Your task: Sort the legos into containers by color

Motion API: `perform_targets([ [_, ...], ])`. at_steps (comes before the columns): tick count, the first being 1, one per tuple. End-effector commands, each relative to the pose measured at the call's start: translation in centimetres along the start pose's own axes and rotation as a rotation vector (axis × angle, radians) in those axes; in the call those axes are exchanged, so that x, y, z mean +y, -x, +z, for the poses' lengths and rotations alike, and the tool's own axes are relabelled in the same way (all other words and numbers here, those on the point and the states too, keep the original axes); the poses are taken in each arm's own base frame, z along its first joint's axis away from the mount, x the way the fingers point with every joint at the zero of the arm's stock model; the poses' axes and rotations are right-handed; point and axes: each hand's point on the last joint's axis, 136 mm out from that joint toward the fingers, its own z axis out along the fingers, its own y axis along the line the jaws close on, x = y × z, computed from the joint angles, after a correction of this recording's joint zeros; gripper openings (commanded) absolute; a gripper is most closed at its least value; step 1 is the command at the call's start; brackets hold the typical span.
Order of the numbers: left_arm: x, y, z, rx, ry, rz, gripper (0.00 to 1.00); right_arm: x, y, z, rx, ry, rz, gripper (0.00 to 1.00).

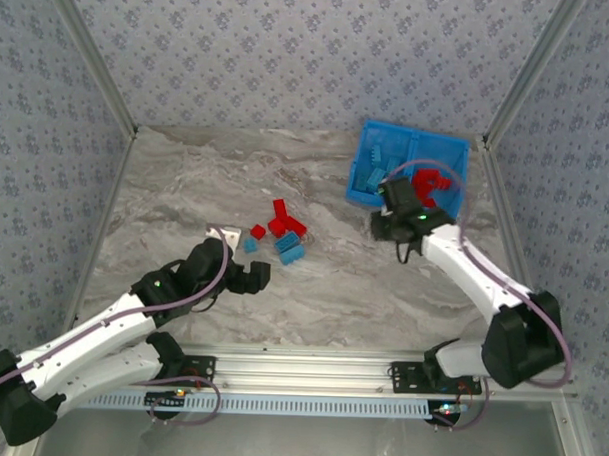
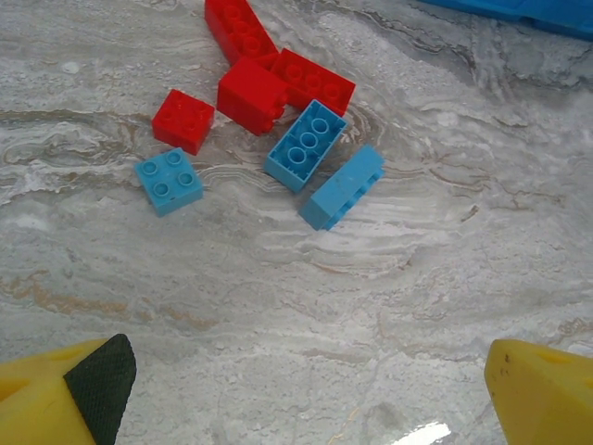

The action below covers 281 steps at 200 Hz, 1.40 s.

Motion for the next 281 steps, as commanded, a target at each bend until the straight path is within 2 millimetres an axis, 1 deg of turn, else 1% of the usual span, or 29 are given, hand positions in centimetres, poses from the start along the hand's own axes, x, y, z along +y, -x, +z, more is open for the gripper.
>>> perform_targets([
  [1,-2.3,2.1,-1.3,-0.048,-0.096,-0.01,0.99,-6.7,4.6,-0.5,-0.141,-0.168,0.247,0.19],
  [14,-2.5,2.2,-1.3,-0.05,-0.107,-0.011,0.99,-9.4,6.5,0.3,-0.159,-0.235,0.297,0.2],
  [20,-2.6,2.1,-1.3,-0.049,-0.107,-0.011,0.99,-10.4,6.9,1.3,-0.142,-0.266,0.3,0.19],
  [23,-2.5,2.1,-1.3,-0.047,-0.105,-0.011,0.99,-10.8,7.8,1.3,-0.149,-0.277,0.305,0.19],
  [26,-2.5,2.1,-1.2,-0.047,-0.103,-0.011,0.99,-11.3,8.2,1.6,-0.143,-0.292,0.311,0.19],
  [46,-2.4,1.7,-1.0,-0.034,-0.099,-0.015,0.99,-13.5,10.0,4.4,-0.082,-0.365,0.309,0.19],
  [55,-2.4,1.6,-0.9,-0.027,-0.099,-0.017,0.99,-14.4,10.4,5.8,-0.052,-0.394,0.311,0.2],
  [66,-2.4,1.3,-0.8,-0.013,-0.097,-0.018,0.99,-15.2,11.0,7.2,-0.033,-0.414,0.32,0.24],
  [79,-2.4,1.0,-0.7,0.007,-0.087,-0.016,0.99,-15.6,11.0,8.1,0.012,-0.432,0.314,0.34],
  [92,-2.1,0.8,-0.4,0.026,-0.066,-0.029,0.99,-15.6,11.6,8.2,0.015,-0.437,0.306,0.41],
  [102,-2.3,0.7,0.0,0.04,-0.064,-0.04,0.99,-15.5,12.1,7.8,0.004,-0.437,0.305,0.45],
  [117,-2.8,0.5,0.9,0.073,-0.068,-0.052,0.99,-15.6,12.6,6.7,-0.025,-0.432,0.319,0.47],
  [137,-3.7,0.2,2.7,0.132,-0.064,-0.039,0.99,-14.7,12.9,4.9,-0.063,-0.382,0.334,0.48],
  [148,-4.2,0.0,3.9,0.17,-0.058,-0.012,0.99,-13.5,12.1,4.0,-0.066,-0.328,0.339,0.48],
  [152,-4.2,-0.1,4.3,0.186,-0.049,0.001,0.99,-13.0,12.0,3.3,-0.078,-0.308,0.34,0.48],
  [163,-4.5,0.1,5.5,0.22,-0.029,0.042,0.99,-11.7,10.7,2.0,-0.086,-0.269,0.338,0.49],
  [168,-4.5,0.0,6.1,0.24,-0.012,0.063,0.99,-11.0,10.4,0.7,-0.104,-0.251,0.341,0.49],
  [179,-4.7,0.3,7.3,0.278,0.01,0.108,0.99,-8.7,8.8,-0.7,-0.119,-0.187,0.317,0.54],
  [182,-4.8,0.4,7.6,0.289,0.013,0.122,0.99,-8.0,8.5,-1.6,-0.133,-0.164,0.309,0.55],
  [194,-4.9,0.6,8.9,0.329,0.031,0.183,0.99,-5.1,6.5,-3.4,-0.143,-0.086,0.253,0.62],
  [197,-4.9,0.6,9.2,0.34,0.037,0.197,0.99,-4.4,6.4,-4.0,-0.152,-0.06,0.234,0.64],
  [199,-4.9,0.8,9.3,0.345,0.04,0.206,0.99,-3.9,5.4,-3.8,-0.134,-0.05,0.219,0.65],
  [201,-4.9,0.8,9.6,0.352,0.044,0.217,0.99,-3.6,4.9,-3.9,-0.127,-0.041,0.209,0.66],
  [207,-4.9,0.9,10.2,0.369,0.049,0.244,0.99,-2.4,3.8,-4.6,-0.114,-0.013,0.18,0.68],
  [219,-4.8,0.8,11.5,0.407,0.053,0.294,0.97,-0.8,1.4,-5.9,-0.076,0.021,0.131,0.71],
  [228,-4.8,0.6,12.4,0.435,0.049,0.318,0.94,-0.3,-0.3,-6.7,-0.046,0.025,0.127,0.72],
  [248,-4.9,-0.1,14.1,0.472,0.047,0.372,0.88,0.4,-2.7,-8.0,-0.016,0.06,0.136,0.74],
  [265,-4.7,-0.7,15.2,0.487,0.056,0.393,0.84,0.4,-3.6,-8.7,-0.023,0.084,0.159,0.76],
  [281,-4.8,-1.0,16.1,0.476,0.068,0.42,0.79,-0.1,-3.6,-9.3,-0.043,0.072,0.161,0.77],
])
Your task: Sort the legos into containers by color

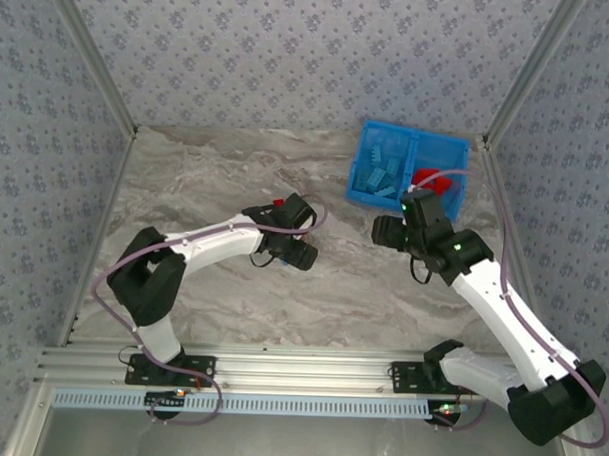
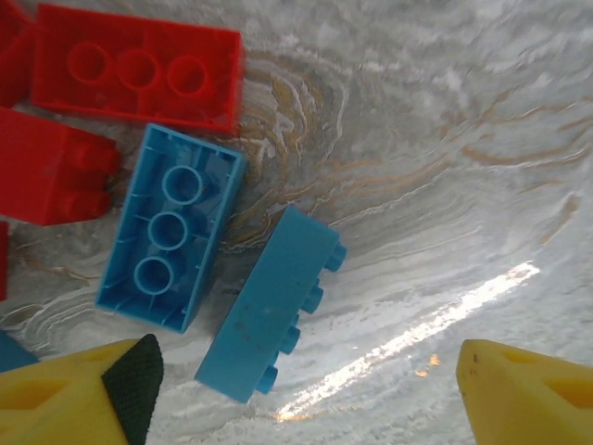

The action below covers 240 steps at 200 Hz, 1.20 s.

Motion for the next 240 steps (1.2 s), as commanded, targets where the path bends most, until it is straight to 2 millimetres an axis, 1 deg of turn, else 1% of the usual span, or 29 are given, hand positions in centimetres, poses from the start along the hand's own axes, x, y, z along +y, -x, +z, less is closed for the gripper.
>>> perform_targets([
  [1,-0.5,0.1,0.7,0.01,0.01,0.087,0.79,-1.0,-1.3,-1.0,0.021,-0.021,0.037,0.77],
  [13,-0.6,0.4,1.3,-0.005,0.033,0.107,0.74,-1.4,-1.0,-1.5,0.007,-0.038,0.036,0.78],
  [26,-0.7,0.4,1.9,0.0,0.052,0.115,0.67,-1.3,-0.6,-1.9,-0.002,-0.034,0.028,0.79],
  [38,-0.8,0.3,2.3,0.002,0.059,0.117,0.57,-1.1,-0.3,-2.1,-0.003,-0.028,0.024,0.79],
  [48,-0.9,0.1,2.6,0.007,0.057,0.111,0.5,-1.0,-0.1,-2.2,-0.003,-0.028,0.021,0.79],
  [56,-0.9,-0.2,2.9,0.016,0.057,0.11,0.48,-1.0,0.0,-2.2,-0.005,-0.028,0.021,0.79],
  [80,-1.1,-0.7,3.6,0.035,0.054,0.114,0.47,-0.9,0.1,-2.0,-0.004,-0.028,0.028,0.8],
  [88,-1.2,-0.9,3.8,0.037,0.054,0.11,0.45,-0.8,0.1,-2.0,0.003,-0.027,0.03,0.8],
  [97,-1.1,-0.9,4.0,0.036,0.06,0.1,0.38,-0.7,0.2,-2.0,0.009,-0.022,0.031,0.8],
  [108,-1.1,-0.8,4.1,0.034,0.06,0.091,0.24,-0.6,0.4,-2.3,0.01,-0.017,0.033,0.8],
  [117,-1.5,-0.4,3.6,0.018,0.041,0.081,0.15,-0.5,0.6,-2.6,0.007,-0.017,0.038,0.8],
  [122,-1.9,0.0,3.1,0.001,0.022,0.079,0.13,-0.6,0.8,-2.9,0.003,-0.017,0.041,0.8],
  [139,-3.7,2.5,0.5,-0.081,-0.027,0.091,0.13,-1.0,1.1,-3.9,-0.016,-0.029,0.075,0.81],
  [154,-6.1,5.6,-2.4,-0.173,-0.065,0.121,0.14,-1.2,0.9,-4.6,-0.042,-0.017,0.127,0.81],
  [171,-7.9,10.1,-5.5,-0.297,-0.091,0.12,0.15,-1.8,0.4,-5.4,-0.075,-0.007,0.186,0.81],
  [183,-8.4,13.4,-6.9,-0.383,-0.085,0.115,0.15,-2.6,0.0,-6.0,-0.101,-0.017,0.217,0.81],
  [191,-8.8,15.6,-7.5,-0.438,-0.074,0.129,0.15,-3.2,-0.3,-6.3,-0.115,-0.027,0.232,0.81],
  [195,-8.9,16.5,-7.2,-0.454,-0.065,0.136,0.15,-3.4,-0.5,-6.5,-0.122,-0.029,0.239,0.81],
  [196,-8.9,16.9,-7.5,-0.466,-0.06,0.136,0.15,-3.4,-0.5,-6.4,-0.121,-0.029,0.24,0.81],
  [204,-9.2,18.9,-7.7,-0.513,-0.043,0.148,0.15,-3.7,-0.8,-6.7,-0.131,-0.026,0.25,0.82],
  [211,-9.2,20.6,-7.2,-0.541,-0.03,0.152,0.15,-3.8,-1.0,-6.9,-0.131,-0.021,0.254,0.82],
  [219,-9.2,22.3,-6.4,-0.563,-0.021,0.151,0.14,-3.8,-1.2,-7.1,-0.127,-0.017,0.256,0.82],
  [223,-9.1,23.0,-5.6,-0.566,-0.018,0.151,0.14,-3.8,-1.3,-7.2,-0.125,-0.014,0.256,0.82],
  [227,-9.1,24.1,-5.5,-0.585,-0.018,0.146,0.14,-3.7,-1.3,-7.3,-0.121,-0.011,0.256,0.82],
  [228,-9.1,24.2,-5.1,-0.583,-0.016,0.146,0.14,-3.7,-1.4,-7.3,-0.12,-0.011,0.256,0.82],
  [240,-8.6,26.7,-3.6,-0.6,-0.004,0.136,0.14,-3.7,-1.6,-7.4,-0.107,-0.008,0.257,0.83],
])
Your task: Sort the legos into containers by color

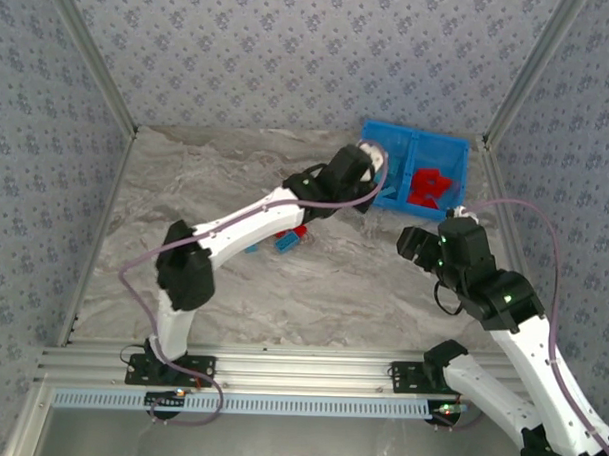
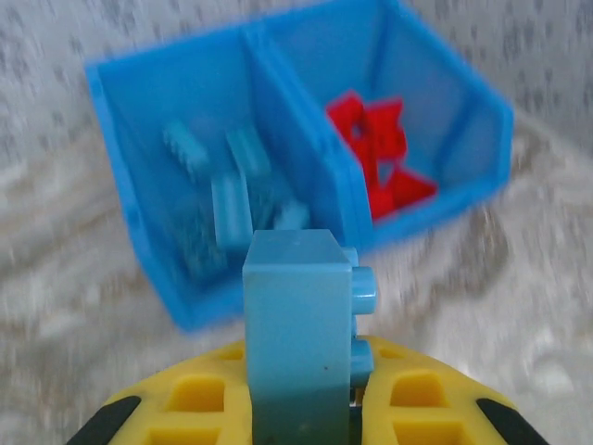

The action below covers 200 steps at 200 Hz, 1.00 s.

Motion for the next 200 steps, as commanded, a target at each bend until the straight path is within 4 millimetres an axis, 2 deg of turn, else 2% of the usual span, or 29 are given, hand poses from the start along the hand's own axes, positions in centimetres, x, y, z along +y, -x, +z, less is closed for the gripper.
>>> perform_targets([
  [1,2.6,-1.3,6.3,0.03,0.076,0.042,0.14,-1.0,-0.9,-0.1,0.033,-0.041,0.031,0.83],
  [24,3.6,-0.4,10.5,0.014,0.11,0.066,0.15,-0.7,-1.3,-0.2,0.05,-0.022,0.027,0.83],
  [43,3.8,0.2,12.6,-0.039,0.129,0.074,0.18,-0.8,-1.5,-0.3,0.058,-0.023,0.02,0.84],
  [60,3.9,0.7,13.9,-0.101,0.132,0.07,0.23,-0.8,-1.6,-0.4,0.063,-0.021,0.016,0.84],
  [73,3.8,0.9,14.5,-0.136,0.129,0.082,0.31,-0.8,-1.7,-0.5,0.068,-0.017,0.015,0.84],
  [90,3.6,2.1,14.1,-0.179,0.131,0.087,0.41,-0.7,-1.9,-0.6,0.075,-0.011,0.016,0.84],
  [109,3.2,4.4,12.3,-0.223,0.115,0.086,0.52,-0.8,-2.0,-0.6,0.078,-0.009,0.023,0.84],
  [129,2.0,7.3,9.4,-0.267,0.081,0.08,0.6,-0.7,-2.1,-0.6,0.075,-0.001,0.039,0.85],
  [143,1.8,9.5,6.5,-0.289,0.069,0.053,0.62,-0.6,-2.2,-0.5,0.074,0.007,0.045,0.85],
  [162,2.4,11.5,1.9,-0.267,0.049,-0.03,0.63,-0.6,-2.3,-0.4,0.075,0.005,0.048,0.85],
  [182,2.9,11.3,-2.2,-0.179,-0.034,-0.092,0.64,-0.7,-2.4,-0.3,0.078,0.004,0.048,0.85],
  [194,3.0,10.1,-4.0,-0.112,-0.089,-0.1,0.64,-0.6,-2.5,-0.1,0.079,0.006,0.048,0.86],
  [200,3.2,8.6,-4.8,-0.056,-0.098,-0.092,0.65,-0.6,-2.5,0.1,0.078,0.005,0.05,0.86],
])
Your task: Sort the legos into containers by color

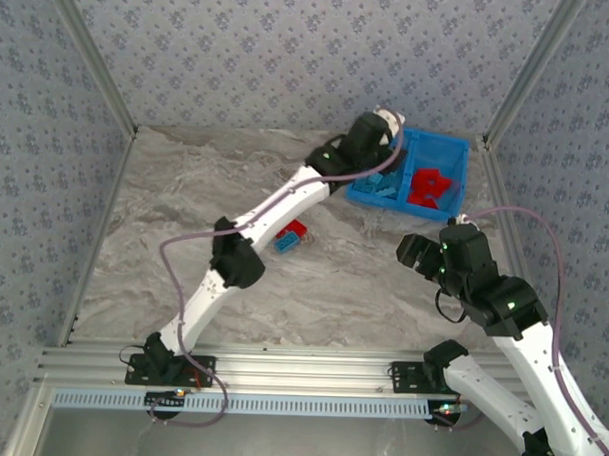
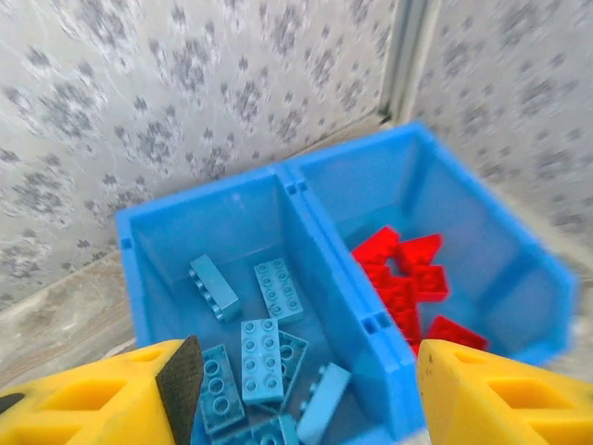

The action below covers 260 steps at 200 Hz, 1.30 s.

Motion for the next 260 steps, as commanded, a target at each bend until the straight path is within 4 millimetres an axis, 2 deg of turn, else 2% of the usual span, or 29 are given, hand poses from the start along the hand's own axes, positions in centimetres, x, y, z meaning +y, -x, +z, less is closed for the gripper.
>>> perform_targets([
  [1,0.8,1.7,-7.7,0.08,-0.097,-0.074,0.65,0.0,-0.7,0.4,0.019,0.004,0.015,0.86],
  [11,1.2,0.1,-9.3,0.137,-0.093,-0.043,0.65,0.1,-0.8,0.7,0.022,0.01,0.016,0.85],
  [44,3.7,-7.3,-13.6,0.331,-0.002,0.026,0.64,0.6,-1.4,1.9,0.063,0.011,0.013,0.86],
  [50,4.2,-9.7,-14.2,0.379,0.018,0.032,0.64,0.6,-1.6,2.0,0.071,0.01,0.01,0.86],
  [72,6.2,-15.7,-16.4,0.477,0.083,0.027,0.64,0.7,-1.9,2.3,0.089,0.007,-0.001,0.86],
  [98,7.4,-22.5,-17.5,0.618,0.095,-0.033,0.64,0.7,-2.1,2.4,0.095,0.003,-0.01,0.87],
  [119,8.0,-26.1,-17.0,0.706,0.105,-0.054,0.65,0.7,-2.2,2.7,0.104,0.001,-0.009,0.88],
  [135,9.1,-28.3,-16.2,0.753,0.152,-0.036,0.67,1.0,-2.4,2.8,0.116,0.012,-0.006,0.88],
  [165,10.8,-30.8,-13.8,0.766,0.215,0.018,0.68,1.0,-2.6,2.6,0.13,0.013,-0.003,0.88],
  [204,10.9,-32.7,-11.8,0.764,0.191,0.015,0.69,0.3,-2.6,2.1,0.118,-0.004,0.007,0.88],
  [241,11.1,-34.5,-11.0,0.794,0.192,0.02,0.69,0.5,-2.6,2.1,0.117,0.002,0.014,0.89],
  [260,10.9,-35.3,-10.7,0.806,0.18,0.009,0.64,0.6,-2.4,2.1,0.112,0.005,0.017,0.89],
])
